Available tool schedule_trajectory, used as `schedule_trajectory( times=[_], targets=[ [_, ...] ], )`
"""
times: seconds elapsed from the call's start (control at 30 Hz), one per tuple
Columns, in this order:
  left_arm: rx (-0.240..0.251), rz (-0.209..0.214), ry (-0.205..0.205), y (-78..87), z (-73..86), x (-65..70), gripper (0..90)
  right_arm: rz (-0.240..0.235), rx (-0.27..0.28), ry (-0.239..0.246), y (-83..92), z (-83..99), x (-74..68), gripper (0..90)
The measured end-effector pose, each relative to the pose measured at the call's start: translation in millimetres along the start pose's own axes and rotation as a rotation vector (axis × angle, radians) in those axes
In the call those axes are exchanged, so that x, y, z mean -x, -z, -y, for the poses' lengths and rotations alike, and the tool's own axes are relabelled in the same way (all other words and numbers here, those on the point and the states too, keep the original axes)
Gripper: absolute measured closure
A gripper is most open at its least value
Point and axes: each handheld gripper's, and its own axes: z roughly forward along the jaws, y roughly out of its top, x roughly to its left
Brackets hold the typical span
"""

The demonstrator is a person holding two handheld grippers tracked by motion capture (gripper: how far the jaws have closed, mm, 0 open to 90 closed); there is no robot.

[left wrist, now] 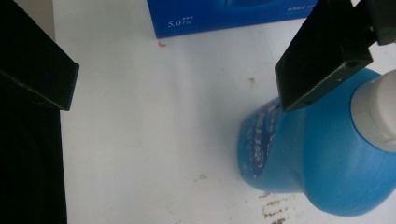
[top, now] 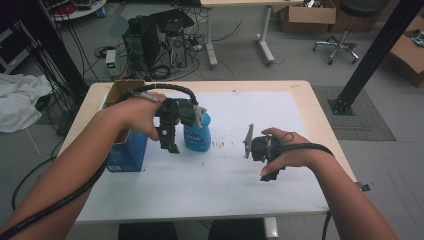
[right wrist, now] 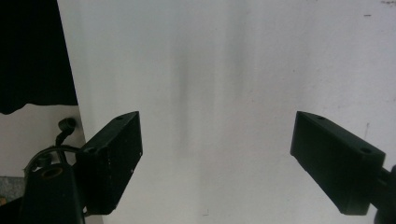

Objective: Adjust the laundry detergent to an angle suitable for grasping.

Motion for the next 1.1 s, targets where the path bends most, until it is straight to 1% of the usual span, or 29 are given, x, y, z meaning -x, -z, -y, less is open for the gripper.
schedule_trajectory(
  times=[0.17, 0.2, 0.33, 0.4, 0.43, 0.5, 0.63, 0.67, 0.8, 1.0, 1.1],
  targets=[
    [0.001, 0.001, -0.004, 1.6, -2.2, 0.7, 0.1, 0.005, 0.005, 0.001, 5.0, 1.9, 0.1, 17.0],
    [0.000, 0.004, -0.005, 2.0, -2.5, 0.4, 0.1, 0.009, 0.018, -0.004, 8.9, 2.9, -0.3, 16.8],
    [0.000, 0.006, -0.006, 0.8, -3.4, -0.4, 0.1, 0.016, 0.023, -0.006, 12.7, 6.1, 0.2, 16.8],
    [0.002, 0.007, -0.006, 0.2, -3.6, -0.2, 0.1, 0.015, 0.025, -0.010, 12.8, 6.9, 0.4, 16.8],
    [0.002, 0.008, 0.002, -2.0, -3.6, 0.9, 0.1, 0.021, 0.023, -0.009, 12.5, 7.9, 1.6, 16.9],
    [0.003, 0.006, 0.001, -3.0, -3.7, 1.7, 0.1, 0.025, 0.020, -0.009, 12.7, 7.7, 1.5, 16.9],
    [0.010, 0.006, 0.007, -2.1, -2.9, 4.0, 0.1, 0.023, 0.033, -0.001, 13.4, 6.3, 1.0, 16.7],
    [0.008, 0.007, 0.007, -1.6, -2.5, 4.4, 0.1, 0.025, 0.028, 0.005, 13.2, 5.9, 1.5, 16.8],
    [0.005, 0.009, 0.012, -0.8, -0.4, 5.0, 0.1, 0.024, 0.027, 0.004, 12.2, 4.9, 2.7, 16.9],
    [0.009, -0.011, 0.016, 7.0, 5.0, 7.1, 0.1, 0.030, 0.020, 0.003, 13.1, 3.3, 4.2, 16.8],
    [0.018, -0.011, 0.018, 8.5, 5.9, 8.7, 0.1, 0.032, 0.017, 0.004, 14.4, 1.5, 3.6, 16.9]
  ],
)
